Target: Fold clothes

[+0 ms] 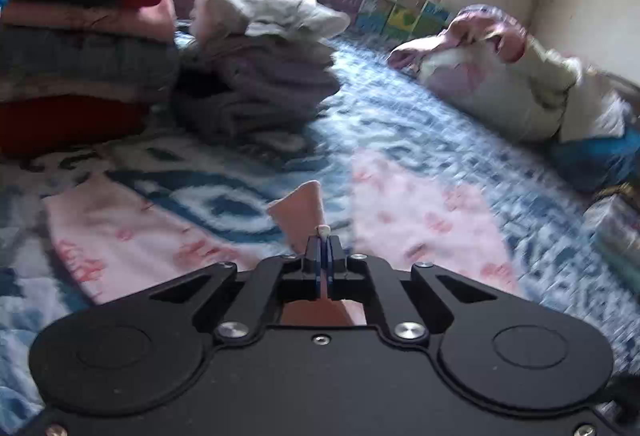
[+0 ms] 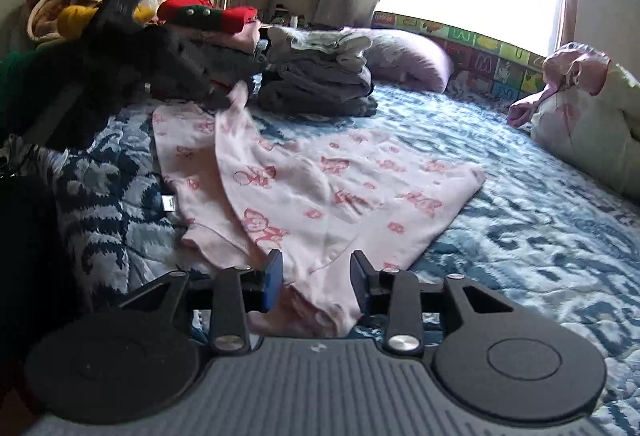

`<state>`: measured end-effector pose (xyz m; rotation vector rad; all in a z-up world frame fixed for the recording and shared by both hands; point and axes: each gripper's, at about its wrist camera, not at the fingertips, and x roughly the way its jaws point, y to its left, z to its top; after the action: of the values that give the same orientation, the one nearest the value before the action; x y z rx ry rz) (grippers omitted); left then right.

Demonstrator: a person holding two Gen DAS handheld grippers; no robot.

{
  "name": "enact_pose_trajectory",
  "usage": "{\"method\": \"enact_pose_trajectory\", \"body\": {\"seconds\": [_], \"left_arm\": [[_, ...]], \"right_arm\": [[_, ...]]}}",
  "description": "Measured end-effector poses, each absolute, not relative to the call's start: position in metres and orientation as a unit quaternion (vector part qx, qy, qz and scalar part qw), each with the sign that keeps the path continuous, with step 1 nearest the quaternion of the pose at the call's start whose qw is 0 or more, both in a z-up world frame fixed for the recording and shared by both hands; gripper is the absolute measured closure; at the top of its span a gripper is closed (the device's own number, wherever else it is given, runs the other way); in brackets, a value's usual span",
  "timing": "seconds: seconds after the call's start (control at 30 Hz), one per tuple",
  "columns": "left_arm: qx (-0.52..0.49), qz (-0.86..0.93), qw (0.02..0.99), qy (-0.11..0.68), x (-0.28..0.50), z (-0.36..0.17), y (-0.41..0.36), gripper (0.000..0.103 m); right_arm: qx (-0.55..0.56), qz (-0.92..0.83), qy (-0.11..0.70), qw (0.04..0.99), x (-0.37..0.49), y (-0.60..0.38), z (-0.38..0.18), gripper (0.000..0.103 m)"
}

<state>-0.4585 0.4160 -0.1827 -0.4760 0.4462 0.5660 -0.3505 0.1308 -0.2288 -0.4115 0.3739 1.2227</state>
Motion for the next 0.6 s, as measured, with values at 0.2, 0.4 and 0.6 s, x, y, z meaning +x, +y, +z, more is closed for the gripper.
{"method": "enact_pose_trajectory", "body": {"seconds": [0.2,0.4,0.6], "left_arm": [[-0.238,0.244,0.921,0.192,-0.419,-0.156,0.408,0.102],[-0.218,0.227,0.93,0.191,-0.365,-0.142,0.397,0.102],[-0.219,0.21,0.932,0.198,-0.316,-0.144,0.387,0.102]], "right_arm": [[-0.212,0.571,0.199,0.768,-0.351,0.136,-0.241,0.063],[-0.179,0.563,0.194,0.783,-0.345,0.126,-0.237,0.063],[-0.182,0.57,0.2,0.775,-0.345,0.129,-0.242,0.064]]}}
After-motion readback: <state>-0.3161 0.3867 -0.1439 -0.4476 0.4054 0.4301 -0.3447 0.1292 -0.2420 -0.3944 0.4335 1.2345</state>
